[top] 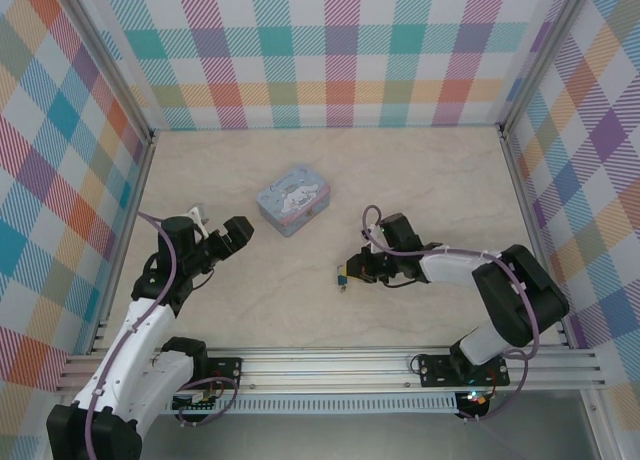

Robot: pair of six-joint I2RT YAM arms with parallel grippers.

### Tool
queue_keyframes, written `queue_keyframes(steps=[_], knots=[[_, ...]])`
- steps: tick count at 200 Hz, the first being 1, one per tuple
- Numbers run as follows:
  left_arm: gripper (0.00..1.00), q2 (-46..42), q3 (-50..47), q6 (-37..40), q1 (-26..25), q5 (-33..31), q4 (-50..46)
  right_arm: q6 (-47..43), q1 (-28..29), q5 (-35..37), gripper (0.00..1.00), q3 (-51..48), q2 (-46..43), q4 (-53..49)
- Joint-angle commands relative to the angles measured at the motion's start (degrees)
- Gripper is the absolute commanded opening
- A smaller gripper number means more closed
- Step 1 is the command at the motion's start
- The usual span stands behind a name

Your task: Unlock a padlock with a key

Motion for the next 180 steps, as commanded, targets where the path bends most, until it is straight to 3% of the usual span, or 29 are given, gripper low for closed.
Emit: queue_keyframes(steps=[1,80,134,180], knots=[[1.00,-0.98,-0.75,-0.62,0.89,-0.63,-0.32,-0.11,0.07,-2.45,0.10,1.89,1.88,2.46],[1.00,-1.16,-1.55,-0.35,0.88,-0.94,-2.13,0.85,0.08,-1.75,0.11,1.70,6.40,4.22],[1.00,-1.31,-1.16,-0.60,0.87,-0.79,-2.49,1.38,0.00,0.71,0.25,0.13,5.01,4.46],[1.00,-1.07,0.39,-0.55,0.94,-1.21,-3.18,-1.16,-0.84,5.85,0.34,-0.30,-1.96,-0.96]])
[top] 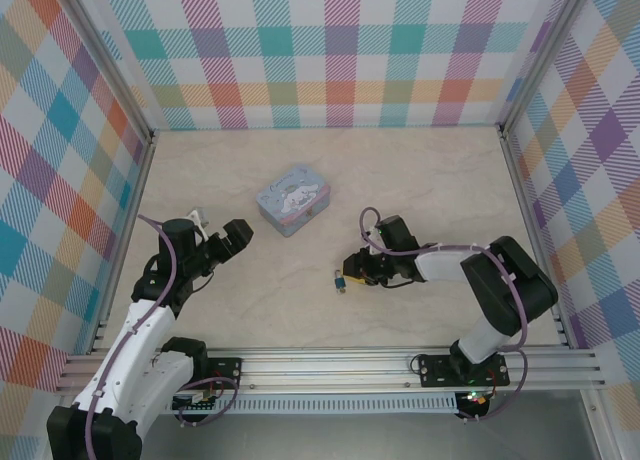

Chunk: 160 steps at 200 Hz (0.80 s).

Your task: Unlock a padlock with a key

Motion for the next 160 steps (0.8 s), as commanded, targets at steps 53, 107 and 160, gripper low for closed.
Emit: queue_keyframes(steps=[53,107,160], knots=[[1.00,0.45,2.80,0.95,1.05,-4.35,-1.64,-10.51,-3.04,16.21,0.44,2.32,-19.04,-17.84],[1.00,0.89,3.21,6.41,1.34,-17.44,0.32,-23.12,-8.82,33.23,0.66,1.57,-35.25,-21.54],[1.00,0.30,-3.60,14.97,1.46,-30.86,16.57,-34.59,-13.26,45.40,1.00,-2.27,-39.36,-12.86]])
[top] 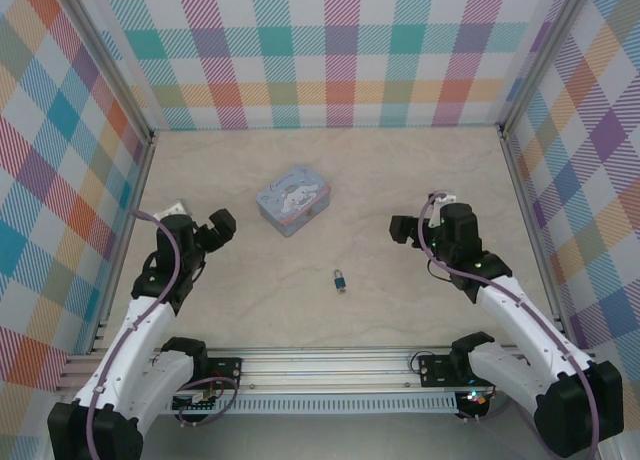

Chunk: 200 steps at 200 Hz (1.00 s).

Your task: Unlock a padlock with a key

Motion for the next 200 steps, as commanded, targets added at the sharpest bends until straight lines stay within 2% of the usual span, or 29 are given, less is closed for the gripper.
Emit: queue_keyframes(steps=[1,28,43,56,89,138,167,193,200], knots=[[1.00,-0.95,-4.22,6.79,0.81,-9.05,11.66,-8.97,-1.33,8.32,1.00,-2.86,-0.50,5.19],[1.00,1.11,-8.19,13.88,0.83,-17.06,17.77,-16.74,-3.79,9.76,1.00,-9.36,1.19,17.92],[1.00,4.69,-9.01,19.53,0.79,-18.28,19.75,-17.74,-6.35,10.04,1.00,-12.41,4.80,24.73],[1.00,8.49,-9.13,20.33,0.83,-18.45,20.71,-16.73,-8.95,8.33,1.00,-12.91,9.01,27.42],[1.00,16.89,-10.52,21.25,0.93,-13.62,28.56,-16.24,-11.79,3.86,1.00,-15.09,18.67,41.38],[1.00,26.17,-10.41,26.10,1.06,-6.48,37.85,-22.16,-13.85,-1.98,1.00,-13.23,27.70,53.12],[1.00,29.73,-10.13,28.92,1.69,-0.60,43.79,-18.88,-17.75,-5.79,1.00,-15.26,36.19,65.16],[1.00,33.63,-8.61,29.97,2.32,3.71,47.35,-17.52,-19.22,-7.03,1.00,-11.61,35.53,56.57],[1.00,34.64,-8.58,30.41,2.30,4.49,49.48,-17.24,-19.80,-7.82,1.00,-11.81,35.65,57.37]])
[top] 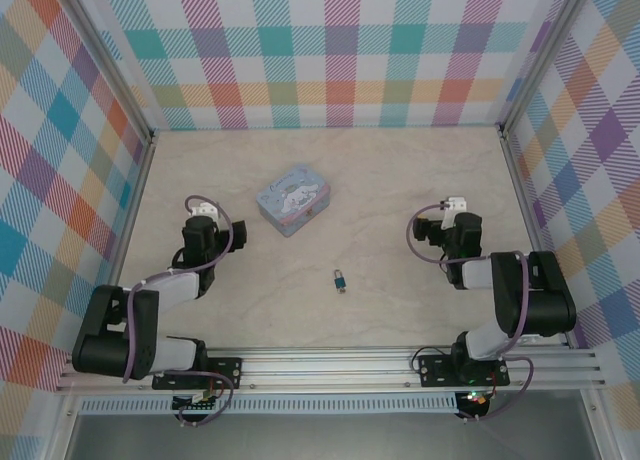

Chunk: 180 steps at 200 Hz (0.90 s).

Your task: Unlock a padlock with a key

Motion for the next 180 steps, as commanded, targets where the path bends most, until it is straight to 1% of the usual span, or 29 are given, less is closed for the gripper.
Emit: queue_keyframes(steps=[1,11,36,48,56,65,180], knots=[[1.00,3.10,1.69,3.17,1.09,5.84,8.53,1.61,-1.37,-3.88,1.00,2.20,0.02,2.45],[1.00,5.52,1.16,4.29,1.17,6.65,12.58,1.49,-1.34,-3.97,1.00,2.34,-0.20,1.72],[1.00,13.45,0.47,3.83,2.39,8.00,20.92,1.48,-1.31,-3.83,1.00,2.30,-0.09,2.09],[1.00,12.49,1.28,3.35,2.70,7.86,17.64,1.44,-1.31,-3.79,1.00,2.22,-0.09,2.20],[1.00,13.03,1.44,2.59,2.78,6.59,18.20,1.40,-1.30,-3.71,1.00,2.25,-0.09,2.17],[1.00,12.79,1.94,1.62,2.87,4.52,16.75,1.35,-1.30,-3.69,1.00,2.25,-0.09,2.10],[1.00,12.86,1.69,1.89,2.85,4.81,17.35,1.04,-1.04,-3.74,1.00,2.34,-0.13,2.01]])
